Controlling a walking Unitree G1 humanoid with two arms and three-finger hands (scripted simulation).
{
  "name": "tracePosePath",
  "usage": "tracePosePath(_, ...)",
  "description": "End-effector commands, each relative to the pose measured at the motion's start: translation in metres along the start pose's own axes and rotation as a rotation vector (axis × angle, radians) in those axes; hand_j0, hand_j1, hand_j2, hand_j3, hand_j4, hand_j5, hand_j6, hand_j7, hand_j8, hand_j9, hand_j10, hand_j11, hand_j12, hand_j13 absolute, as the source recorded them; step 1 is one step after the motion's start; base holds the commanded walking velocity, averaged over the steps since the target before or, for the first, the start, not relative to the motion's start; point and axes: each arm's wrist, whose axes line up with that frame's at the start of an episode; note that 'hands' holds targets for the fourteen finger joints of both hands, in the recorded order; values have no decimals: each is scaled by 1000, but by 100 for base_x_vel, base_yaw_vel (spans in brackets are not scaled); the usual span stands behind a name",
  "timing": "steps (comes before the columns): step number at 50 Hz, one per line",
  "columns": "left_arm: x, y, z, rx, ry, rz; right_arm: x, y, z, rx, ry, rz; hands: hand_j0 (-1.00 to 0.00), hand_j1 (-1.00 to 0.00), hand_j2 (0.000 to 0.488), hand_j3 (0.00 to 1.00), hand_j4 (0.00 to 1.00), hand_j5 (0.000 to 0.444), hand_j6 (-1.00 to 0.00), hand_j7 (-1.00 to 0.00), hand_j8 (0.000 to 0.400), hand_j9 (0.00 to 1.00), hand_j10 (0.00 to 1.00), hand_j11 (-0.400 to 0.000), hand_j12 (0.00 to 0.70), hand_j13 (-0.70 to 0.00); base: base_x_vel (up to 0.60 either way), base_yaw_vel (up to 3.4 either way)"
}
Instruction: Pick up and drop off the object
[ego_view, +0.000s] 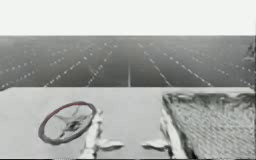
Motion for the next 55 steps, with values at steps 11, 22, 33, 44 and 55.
tracePosePath(11, 82, 43, 47, 632, -43, 240, 14, 18, -42, -146, -236, -221, 0, 0, 0, 0, 0, 0, 0, 0, 0, 0, 0, 0, 0, 0, 0, 0)
tracePosePath(22, 87, 65, 44, 1321, 192, 40, 22, 29, -42, -116, -235, -232, 0, 0, 0, 0, 0, 0, 0, 0, 0, 0, 0, 0, 0, 0, 0, 0)
tracePosePath(33, 87, 87, -26, 1121, 259, 42, 13, 21, -44, -105, -233, -200, -1000, -1000, 0, 0, 0, 0, -1000, -1000, 400, 0, 0, 0, 700, 0, 0, 0)
tracePosePath(44, 45, 85, 43, 813, -23, -12, 13, 23, -36, -101, -255, -184, -1000, -1000, 0, 0, 0, 0, -1000, -1000, 400, 0, 0, 0, 700, 0, 0, 0)
tracePosePath(55, 22, -13, 139, -89, 69, -301, 25, 48, -49, -183, -287, -87, -1000, -1000, 0, 0, 0, 0, -1000, -1000, 400, 0, 0, 0, 700, 0, 0, 0)
